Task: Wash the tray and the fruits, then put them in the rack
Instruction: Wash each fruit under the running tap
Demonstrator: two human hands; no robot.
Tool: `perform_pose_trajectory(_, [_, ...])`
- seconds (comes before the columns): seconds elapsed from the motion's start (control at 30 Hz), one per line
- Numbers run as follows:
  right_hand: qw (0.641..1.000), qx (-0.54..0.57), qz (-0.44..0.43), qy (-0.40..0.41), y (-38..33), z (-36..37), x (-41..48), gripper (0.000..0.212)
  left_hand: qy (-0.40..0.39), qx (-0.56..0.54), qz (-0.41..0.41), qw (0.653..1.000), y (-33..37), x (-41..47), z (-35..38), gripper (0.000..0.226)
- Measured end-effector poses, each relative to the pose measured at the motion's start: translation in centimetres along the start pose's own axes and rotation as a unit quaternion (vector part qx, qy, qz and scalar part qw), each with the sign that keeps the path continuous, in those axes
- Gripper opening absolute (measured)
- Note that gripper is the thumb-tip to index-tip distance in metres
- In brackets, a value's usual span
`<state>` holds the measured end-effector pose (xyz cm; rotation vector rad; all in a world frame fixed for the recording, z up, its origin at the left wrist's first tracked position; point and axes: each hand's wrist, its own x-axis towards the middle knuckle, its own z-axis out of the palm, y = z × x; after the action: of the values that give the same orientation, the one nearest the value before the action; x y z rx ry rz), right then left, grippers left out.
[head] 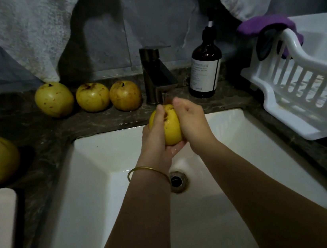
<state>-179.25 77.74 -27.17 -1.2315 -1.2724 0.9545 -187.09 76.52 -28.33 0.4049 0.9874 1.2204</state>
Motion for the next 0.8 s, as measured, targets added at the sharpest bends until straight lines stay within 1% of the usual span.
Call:
perform_pose_trajectory(0.03, [0.998,-0.047,-0.037,-0.01,0.2,0.3,-0.1,0.018,-0.008,-0.047,-0.022,0.999,0.1,0.1,0.0,0.051])
perform_pose_trajectory(0.07, [0.989,-0.114,-0.094,-0.02,0.7,0.7,-0.3,0.021,-0.029,-0.103,-0.042,0.993,0.2,-0.1,0.0,0.048])
perform_pose_trajectory(0.1, [0.969,-0.186,-0.162,-0.029,1.1,1.1,-0.6,0.025,-0.053,-0.141,-0.048,0.987,0.1,-0.2,0.0,0.042])
perform_pose_trajectory(0.13, [0.942,-0.244,-0.227,-0.033,1.4,1.5,-0.8,0.027,-0.073,-0.151,-0.037,0.985,0.0,-0.1,-0.2,0.036])
perform_pose_trajectory(0.17, [0.919,-0.285,-0.272,-0.031,1.7,1.7,-0.9,0.03,-0.078,-0.128,-0.018,0.989,-0.1,0.0,-0.4,0.034])
perform_pose_trajectory(0.2, [0.905,-0.31,-0.291,-0.026,1.7,1.8,-0.9,0.033,-0.068,-0.087,-0.001,0.994,0.0,0.2,-0.4,0.035])
perform_pose_trajectory(0.23, [0.902,-0.324,-0.287,-0.016,1.7,1.9,-0.9,0.037,-0.052,-0.05,0.015,0.997,0.1,0.1,-0.4,0.034])
perform_pose_trajectory(0.27, [0.906,-0.33,-0.265,-0.006,1.5,1.9,-0.9,0.04,-0.039,-0.023,0.027,0.999,0.1,0.2,-0.3,0.033])
perform_pose_trajectory(0.3, [0.917,-0.327,-0.23,0.005,1.4,1.9,-0.9,0.042,-0.028,0.002,0.04,0.999,0.1,0.2,-0.1,0.031])
perform_pose_trajectory(0.37, [0.951,-0.277,-0.134,0.022,0.9,1.4,-0.7,0.034,0.003,0.003,0.043,0.999,0.0,0.1,0.2,0.04])
perform_pose_trajectory(0.43, [0.985,-0.164,-0.036,0.025,0.5,0.7,-0.2,0.026,0.0,0.01,0.042,0.999,-0.1,0.0,0.4,0.046])
perform_pose_trajectory(0.47, [0.996,-0.091,0.014,0.011,0.4,0.2,0.0,0.026,-0.003,0.021,0.041,0.999,-0.1,-0.1,0.5,0.046])
perform_pose_trajectory(0.53, [0.994,0.04,0.092,-0.038,0.4,-0.6,0.2,0.034,-0.005,0.013,0.016,1.0,0.1,-0.1,0.5,0.049])
perform_pose_trajectory(0.6, [0.983,0.113,0.11,-0.092,0.6,-0.9,0.2,0.038,-0.003,-0.042,-0.038,0.998,0.5,-0.4,0.5,0.053])
perform_pose_trajectory(0.67, [0.985,0.099,0.084,-0.112,0.5,-0.5,0.1,0.035,0.017,-0.079,-0.078,0.994,0.8,-0.7,0.3,0.057])
perform_pose_trajectory(0.73, [0.993,0.056,0.047,-0.089,0.3,-0.3,0.0,0.032,0.028,-0.081,-0.09,0.992,0.8,-0.9,0.2,0.056])
perform_pose_trajectory(0.8, [0.998,0.031,0.021,-0.054,0.3,-0.3,0.0,0.024,0.016,-0.092,-0.087,0.992,0.8,-0.7,0.4,0.056])
